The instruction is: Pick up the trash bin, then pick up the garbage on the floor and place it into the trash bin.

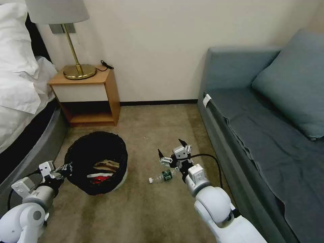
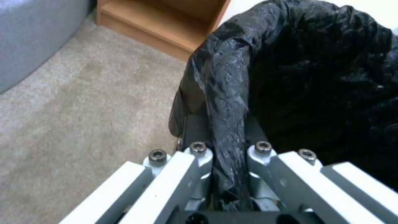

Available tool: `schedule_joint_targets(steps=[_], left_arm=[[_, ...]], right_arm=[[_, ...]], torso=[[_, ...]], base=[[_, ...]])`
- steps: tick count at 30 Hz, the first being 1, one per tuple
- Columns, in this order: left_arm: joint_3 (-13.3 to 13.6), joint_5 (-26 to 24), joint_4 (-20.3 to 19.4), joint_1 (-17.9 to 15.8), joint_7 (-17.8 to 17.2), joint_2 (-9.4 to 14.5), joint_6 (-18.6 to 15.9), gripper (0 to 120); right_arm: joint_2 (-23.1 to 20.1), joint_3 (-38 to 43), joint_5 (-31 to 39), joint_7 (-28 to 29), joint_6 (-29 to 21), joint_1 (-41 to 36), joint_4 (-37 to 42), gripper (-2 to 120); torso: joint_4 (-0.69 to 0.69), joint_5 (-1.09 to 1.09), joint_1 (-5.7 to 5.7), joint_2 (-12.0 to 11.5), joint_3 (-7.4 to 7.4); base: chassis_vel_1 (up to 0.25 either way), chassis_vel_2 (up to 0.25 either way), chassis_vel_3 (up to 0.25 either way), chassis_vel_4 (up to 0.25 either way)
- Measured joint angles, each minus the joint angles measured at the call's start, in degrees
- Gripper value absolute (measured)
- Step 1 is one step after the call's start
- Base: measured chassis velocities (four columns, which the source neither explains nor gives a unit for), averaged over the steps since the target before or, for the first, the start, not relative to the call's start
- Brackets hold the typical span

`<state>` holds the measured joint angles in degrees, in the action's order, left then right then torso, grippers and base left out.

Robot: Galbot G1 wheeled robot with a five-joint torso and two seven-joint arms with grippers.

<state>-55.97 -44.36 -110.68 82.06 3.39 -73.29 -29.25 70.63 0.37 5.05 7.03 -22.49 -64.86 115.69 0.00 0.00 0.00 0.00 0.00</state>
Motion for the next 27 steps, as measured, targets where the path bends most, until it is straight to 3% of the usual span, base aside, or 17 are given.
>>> schedule_joint_targets(steps=[8, 15, 21, 22, 26, 27], left_arm=[[-0.2, -0.4, 1.1, -0.2, 0.3, 0.9, 0.1, 5], [-0.2, -0.6, 2.5, -0.4, 0.9, 1.6, 0.6, 5], [-0.2, -0.9, 2.9, -0.1, 1.5, 1.8, 1.1, 5], [-0.2, -0.9, 2.9, -0.1, 1.5, 1.8, 1.1, 5], [-1.0, -1.7, 3.3, 0.2, 2.0, 2.2, 1.5, 5], [-1.0, -1.7, 3.3, 0.2, 2.0, 2.2, 1.5, 5]], right_arm=[[-2.3, -4.4, 5.8, 2.5, -0.8, 5.4, -3.8, 100], [-4.5, -15.1, 25.2, 9.6, -4.1, 19.5, -11.0, 100], [1.0, -22.1, 46.8, 20.6, -9.5, 30.6, -18.8, 100], [1.0, -22.1, 46.8, 20.6, -9.5, 30.6, -18.8, 100], [5.5, -23.9, 60.7, 30.7, -13.5, 34.1, -25.9, 100], [5.5, -23.9, 60.7, 30.7, -13.5, 34.1, -25.9, 100]], torso=[[0.0, 0.0, 0.0, 0.0, 0.0], [0.0, 0.0, 0.0, 0.0, 0.0], [0.02, -0.01, 0.0, 0.0, 0.0], [0.02, -0.01, 0.0, 0.0, 0.0], [0.01, -0.02, 0.0, 0.0, 0.0], [0.01, -0.02, 0.0, 0.0, 0.0]], base=[[-0.033, 0.029, 0.026, -0.026], [0.0, 0.0, 0.0, 0.0], [0.0, 0.0, 0.0, 0.0], [0.0, 0.0, 0.0, 0.0], [0.0, 0.0, 0.0, 0.0], [0.0, 0.0, 0.0, 0.0]])
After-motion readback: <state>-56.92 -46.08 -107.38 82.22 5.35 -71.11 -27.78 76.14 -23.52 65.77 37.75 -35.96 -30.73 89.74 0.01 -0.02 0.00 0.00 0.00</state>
